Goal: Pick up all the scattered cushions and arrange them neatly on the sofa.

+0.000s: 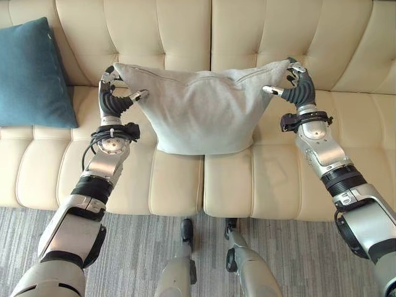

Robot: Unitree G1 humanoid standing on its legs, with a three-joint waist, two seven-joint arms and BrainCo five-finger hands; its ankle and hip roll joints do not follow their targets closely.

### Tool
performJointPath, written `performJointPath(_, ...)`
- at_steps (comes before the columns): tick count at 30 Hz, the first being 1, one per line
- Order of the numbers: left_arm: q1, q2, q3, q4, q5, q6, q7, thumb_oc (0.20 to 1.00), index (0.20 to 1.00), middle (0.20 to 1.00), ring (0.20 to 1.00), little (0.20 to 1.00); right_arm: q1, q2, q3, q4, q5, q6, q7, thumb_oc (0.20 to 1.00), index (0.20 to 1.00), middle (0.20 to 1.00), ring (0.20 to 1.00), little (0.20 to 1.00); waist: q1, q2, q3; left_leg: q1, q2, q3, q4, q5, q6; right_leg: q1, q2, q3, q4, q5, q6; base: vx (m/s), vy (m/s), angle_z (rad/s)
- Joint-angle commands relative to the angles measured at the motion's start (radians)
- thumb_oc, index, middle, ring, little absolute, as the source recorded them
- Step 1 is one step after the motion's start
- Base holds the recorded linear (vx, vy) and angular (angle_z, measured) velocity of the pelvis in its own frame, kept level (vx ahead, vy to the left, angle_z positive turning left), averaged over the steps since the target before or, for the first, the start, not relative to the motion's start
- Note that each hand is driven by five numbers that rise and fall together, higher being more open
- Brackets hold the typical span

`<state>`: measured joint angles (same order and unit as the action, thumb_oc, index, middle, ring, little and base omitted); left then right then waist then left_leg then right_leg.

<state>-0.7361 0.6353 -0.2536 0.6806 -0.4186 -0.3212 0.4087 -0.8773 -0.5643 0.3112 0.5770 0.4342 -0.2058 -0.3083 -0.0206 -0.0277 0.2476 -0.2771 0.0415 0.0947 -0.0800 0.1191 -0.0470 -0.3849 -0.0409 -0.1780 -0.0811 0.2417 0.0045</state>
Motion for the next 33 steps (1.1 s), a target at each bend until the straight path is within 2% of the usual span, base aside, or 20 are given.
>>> performJointPath(1, -0.055, 0.039, 0.009, 0.031, -0.042, -0.064, -0.024, 1.0, 1.0, 1.0, 1.0, 1.0, -0.036, -0.018, -0.035, -0.014, 0.04, -0.079, -0.012, 1.0, 1.0, 1.0, 1.0, 1.0, 0.015, -0.003, -0.06, 0.023, 0.008, 0.039, -0.007, -0.054, -0.031, 0.095, -0.065, 0.049, 0.127, -0.233, 0.128, 0.0, 0.0, 0.0)
performJointPath(9, 0.016, 0.005, 0.052, -0.006, -0.095, -0.071, -0.038, 1.0, 1.0, 1.0, 1.0, 1.0, -0.002, 0.003, -0.093, 0.042, 0.111, -0.088, -0.033, 1.0, 1.0, 1.0, 1.0, 1.0, 0.024, -0.002, -0.05, 0.018, 0.005, 0.037, -0.007, -0.05, -0.033, 0.096, -0.065, 0.05, 0.118, -0.227, 0.126, 0.0, 0.0, 0.0)
performJointPath(15, 0.36, -0.062, 0.127, -0.248, -0.037, -0.05, -0.147, 1.0, 1.0, 1.0, 1.0, 1.0, 0.373, 0.0, -0.124, -0.209, 0.031, -0.039, 0.126, 1.0, 1.0, 1.0, 1.0, 1.0, 0.02, -0.007, -0.053, 0.049, 0.003, 0.037, -0.007, -0.057, -0.024, 0.131, -0.063, 0.047, 0.117, -0.231, 0.126, 0.02, 0.0, -0.01)
performJointPath(19, 0.57, -0.061, 0.161, -0.344, 0.048, -0.019, -0.236, 1.0, 1.0, 1.0, 1.0, 1.0, 0.59, -0.004, -0.18, -0.321, -0.056, -0.032, 0.211, 1.0, 1.0, 1.0, 1.0, 1.0, 0.014, -0.005, -0.062, 0.076, -0.001, 0.039, -0.007, -0.062, -0.018, 0.163, -0.062, 0.043, 0.115, -0.235, 0.13, 0.04, 0.005, -0.01)
performJointPath(21, 0.698, -0.049, 0.195, -0.366, 0.118, -0.001, -0.3, 1.0, 1.0, 1.0, 1.0, 1.0, 0.728, -0.013, -0.223, -0.369, -0.146, -0.026, 0.258, 1.0, 1.0, 1.0, 1.0, 1.0, 0.008, 0.0, -0.064, 0.103, -0.002, 0.04, -0.007, -0.071, -0.017, 0.19, -0.064, 0.039, 0.117, -0.241, 0.135, 0.06, 0.009, -0.02)
performJointPath(23, 0.83, -0.064, 0.22, -0.33, 0.189, 0.015, -0.344, 1.0, 1.0, 1.0, 1.0, 1.0, 0.884, 0.017, -0.252, -0.375, -0.222, -0.028, 0.305, 1.0, 1.0, 1.0, 1.0, 1.0, -0.004, 0.005, -0.076, 0.14, -0.003, 0.042, -0.007, -0.075, -0.014, 0.229, -0.066, 0.033, 0.116, -0.24, 0.142, 0.03, 0.001, 0.0)
performJointPath(25, 0.873, -0.106, 0.219, -0.273, 0.195, 0.038, -0.364, 1.0, 1.0, 1.0, 1.0, 1.0, 0.947, 0.043, -0.243, -0.358, -0.257, -0.024, 0.326, 1.0, 1.0, 1.0, 1.0, 1.0, -0.01, 0.006, -0.091, 0.157, -0.005, 0.044, -0.007, -0.073, -0.013, 0.249, -0.067, 0.03, 0.112, -0.236, 0.144, 0.0, 0.005, -0.02)
performJointPath(28, 0.902, -0.139, 0.206, -0.203, 0.233, 0.051, -0.363, 1.0, 1.0, 1.0, 1.0, 1.0, 0.985, 0.06, -0.225, -0.328, -0.294, -0.018, 0.334, 1.0, 1.0, 1.0, 1.0, 1.0, -0.016, 0.007, -0.102, 0.184, -0.006, 0.045, -0.007, -0.079, -0.012, 0.273, -0.068, 0.031, 0.11, -0.237, 0.147, 0.0, 0.018, -0.1)
performJointPath(31, 0.915, -0.202, 0.175, -0.038, 0.334, 0.091, -0.346, 1.0, 1.0, 1.0, 1.0, 1.0, 1.006, 0.087, -0.168, -0.2, -0.376, 0.004, 0.329, 1.0, 1.0, 1.0, 1.0, 1.0, -0.026, 0.004, -0.128, 0.237, -0.011, 0.054, -0.007, -0.097, -0.007, 0.317, -0.067, 0.034, 0.108, -0.243, 0.151, 0.01, 0.036, -0.09)
performJointPath(33, 0.914, -0.217, 0.158, -0.01, 0.382, 0.105, -0.332, 1.0, 1.0, 1.0, 1.0, 1.0, 1.007, 0.108, -0.157, -0.132, -0.389, 0.014, 0.328, 1.0, 1.0, 1.0, 1.0, 1.0, -0.03, 0.002, -0.139, 0.264, -0.015, 0.061, -0.007, -0.11, -0.002, 0.336, -0.068, 0.041, 0.108, -0.248, 0.152, 0.01, 0.057, -0.14)
